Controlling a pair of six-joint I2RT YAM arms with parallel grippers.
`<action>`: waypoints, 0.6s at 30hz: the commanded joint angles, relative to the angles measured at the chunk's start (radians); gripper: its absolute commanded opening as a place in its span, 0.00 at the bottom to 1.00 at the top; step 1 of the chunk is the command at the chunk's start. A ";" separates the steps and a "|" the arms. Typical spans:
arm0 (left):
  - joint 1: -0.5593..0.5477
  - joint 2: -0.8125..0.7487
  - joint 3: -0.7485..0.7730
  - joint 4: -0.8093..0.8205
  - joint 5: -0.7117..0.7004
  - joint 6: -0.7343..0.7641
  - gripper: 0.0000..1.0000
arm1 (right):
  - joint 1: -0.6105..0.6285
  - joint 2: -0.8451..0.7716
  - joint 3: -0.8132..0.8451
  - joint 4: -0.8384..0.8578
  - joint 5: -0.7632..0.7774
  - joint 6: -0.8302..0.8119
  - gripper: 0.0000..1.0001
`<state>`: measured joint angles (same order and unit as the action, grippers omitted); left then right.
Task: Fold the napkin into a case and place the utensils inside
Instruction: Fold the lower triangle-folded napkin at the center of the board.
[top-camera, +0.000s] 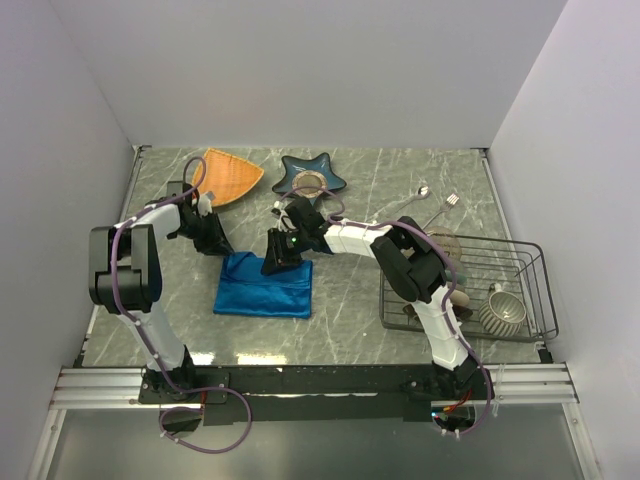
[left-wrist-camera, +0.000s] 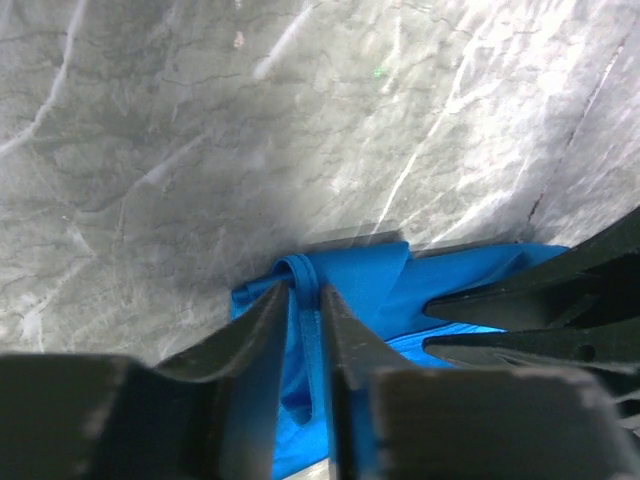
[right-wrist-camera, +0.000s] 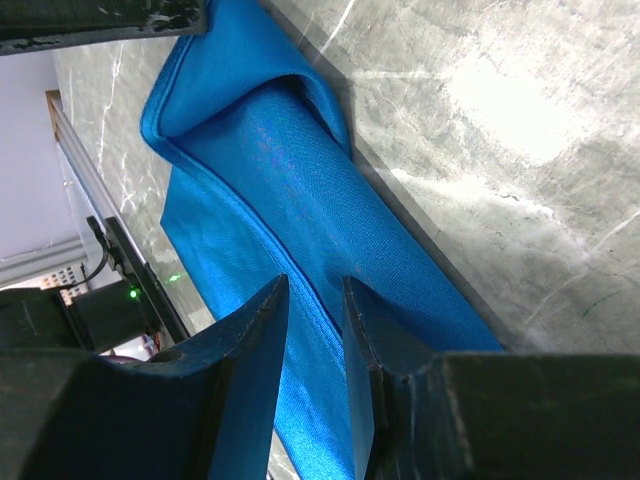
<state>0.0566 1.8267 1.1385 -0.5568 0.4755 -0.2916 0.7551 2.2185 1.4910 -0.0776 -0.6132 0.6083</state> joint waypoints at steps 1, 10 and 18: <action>-0.003 -0.079 0.014 0.000 0.032 0.029 0.16 | 0.003 0.026 -0.003 0.003 0.041 -0.015 0.36; -0.001 -0.118 -0.031 -0.103 0.014 0.161 0.01 | 0.000 0.029 0.000 0.001 0.047 -0.016 0.37; -0.009 -0.106 -0.066 -0.086 -0.075 0.184 0.01 | 0.001 0.033 0.003 -0.001 0.047 -0.010 0.37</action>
<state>0.0551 1.7393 1.0863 -0.6422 0.4442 -0.1318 0.7551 2.2189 1.4910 -0.0757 -0.6125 0.6090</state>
